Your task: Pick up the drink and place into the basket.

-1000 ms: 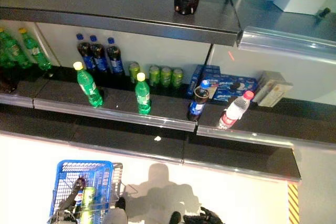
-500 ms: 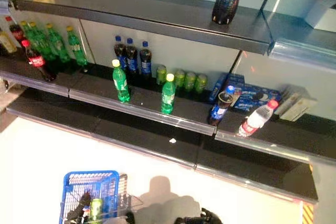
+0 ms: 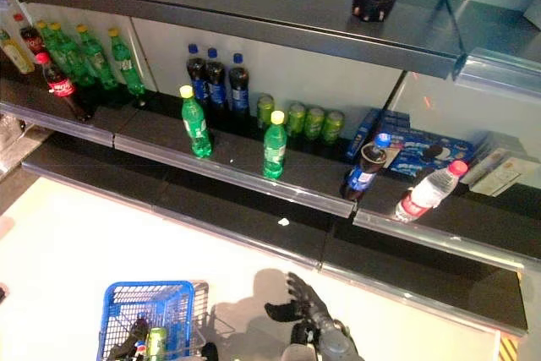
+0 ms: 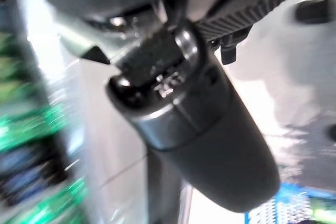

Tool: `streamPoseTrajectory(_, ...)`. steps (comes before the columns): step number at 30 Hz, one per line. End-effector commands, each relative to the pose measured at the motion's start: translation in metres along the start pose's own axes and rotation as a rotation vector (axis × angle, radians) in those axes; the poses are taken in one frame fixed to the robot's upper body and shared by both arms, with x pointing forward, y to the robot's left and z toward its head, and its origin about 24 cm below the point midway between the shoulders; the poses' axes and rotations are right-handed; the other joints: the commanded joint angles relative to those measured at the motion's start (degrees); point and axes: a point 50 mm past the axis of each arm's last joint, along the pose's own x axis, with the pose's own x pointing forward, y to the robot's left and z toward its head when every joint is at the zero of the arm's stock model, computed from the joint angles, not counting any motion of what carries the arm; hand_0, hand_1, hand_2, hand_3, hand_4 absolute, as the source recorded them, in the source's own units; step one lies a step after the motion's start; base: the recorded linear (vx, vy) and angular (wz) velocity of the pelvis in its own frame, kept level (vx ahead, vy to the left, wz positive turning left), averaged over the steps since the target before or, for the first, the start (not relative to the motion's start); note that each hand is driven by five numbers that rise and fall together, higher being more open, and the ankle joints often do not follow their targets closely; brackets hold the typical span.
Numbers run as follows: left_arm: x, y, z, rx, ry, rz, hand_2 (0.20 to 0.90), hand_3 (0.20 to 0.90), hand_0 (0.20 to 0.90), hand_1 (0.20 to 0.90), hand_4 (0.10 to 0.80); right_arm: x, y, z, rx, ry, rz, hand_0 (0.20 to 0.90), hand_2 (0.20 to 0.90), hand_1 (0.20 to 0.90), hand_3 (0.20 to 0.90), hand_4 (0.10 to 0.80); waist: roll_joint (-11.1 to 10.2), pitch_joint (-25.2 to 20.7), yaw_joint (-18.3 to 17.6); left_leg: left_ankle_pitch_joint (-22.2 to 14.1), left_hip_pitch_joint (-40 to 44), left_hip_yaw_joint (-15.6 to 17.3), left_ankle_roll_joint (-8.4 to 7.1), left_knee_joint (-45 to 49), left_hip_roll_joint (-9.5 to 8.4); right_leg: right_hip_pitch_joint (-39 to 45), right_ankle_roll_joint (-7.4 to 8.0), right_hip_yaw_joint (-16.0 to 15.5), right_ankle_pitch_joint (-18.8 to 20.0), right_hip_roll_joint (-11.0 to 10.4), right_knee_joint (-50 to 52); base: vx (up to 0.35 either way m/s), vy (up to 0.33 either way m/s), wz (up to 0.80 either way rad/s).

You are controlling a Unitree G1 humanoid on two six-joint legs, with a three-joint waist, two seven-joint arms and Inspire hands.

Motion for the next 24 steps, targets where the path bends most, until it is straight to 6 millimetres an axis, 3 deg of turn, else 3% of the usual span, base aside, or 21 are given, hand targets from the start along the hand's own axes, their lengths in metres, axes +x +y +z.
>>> streamPoseTrajectory(1,-0.001,-0.006,0.016,0.099,-0.089,-0.088,0.3,0.2,0.3,0.3,0.1,-0.008,-0.031,0.053,-0.092,-0.222,-0.059,0.9,0.9,0.9,0.9,0.8,-1.24,-1.38,-1.98,-2.2,-1.46,0.65,-0.79,5.61,2.54,1.2,2.86,-0.53,-1.66,-1.05,0.31,0.03,-0.079,-0.05)
streamPoseTrajectory(6,-0.003,0.012,0.011,0.11,-0.086,-0.089,0.3,0.2,0.3,0.3,0.1,-0.038,-0.053,0.086,-0.187,-0.42,-0.082,0.9,0.9,0.9,0.9,0.8,-1.39,-2.85,-3.49,-1.16,1.33,2.05,-1.37,1.01,3.25,1.77,3.65,-0.91,-0.73,-1.1,-2.05,0.015,-0.023,0.0)
streamPoseTrajectory(15,0.002,0.028,0.026,0.107,-0.111,-0.035,0.3,0.2,0.3,0.3,0.1,-0.083,-0.08,0.148,-0.177,-0.747,-0.195,0.9,0.9,0.9,0.9,0.8,-1.49,-4.6,-5.69,-2.44,3.31,4.82,-0.97,0.76,3.58,1.18,4.45,-0.43,-1.62,-1.18,-0.96,0.0,0.002,-0.04)
streamPoseTrajectory(21,0.002,0.036,0.027,0.102,-0.108,-0.025,0.3,0.2,0.3,0.3,0.1,-0.101,-0.095,0.152,-0.158,-0.806,-0.341,0.9,0.9,0.9,0.9,0.8,-1.39,-5.15,-6.66,-3.18,3.45,5.39,-0.48,1.33,3.42,0.57,4.43,0.4,-2.69,-0.98,0.7,-0.015,0.029,-0.05)
streamPoseTrajectory(24,0.001,0.038,0.024,0.094,-0.106,-0.017,0.3,0.2,0.3,0.3,0.1,-0.116,-0.109,0.151,-0.128,-0.858,-0.532,0.9,0.9,0.9,0.9,0.8,-1.22,-5.52,-7.63,-3.9,3.96,5.93,-0.07,1.51,3.15,0.31,4.53,1.05,-3.1,-1.02,1.33,0.012,0.05,-0.1)
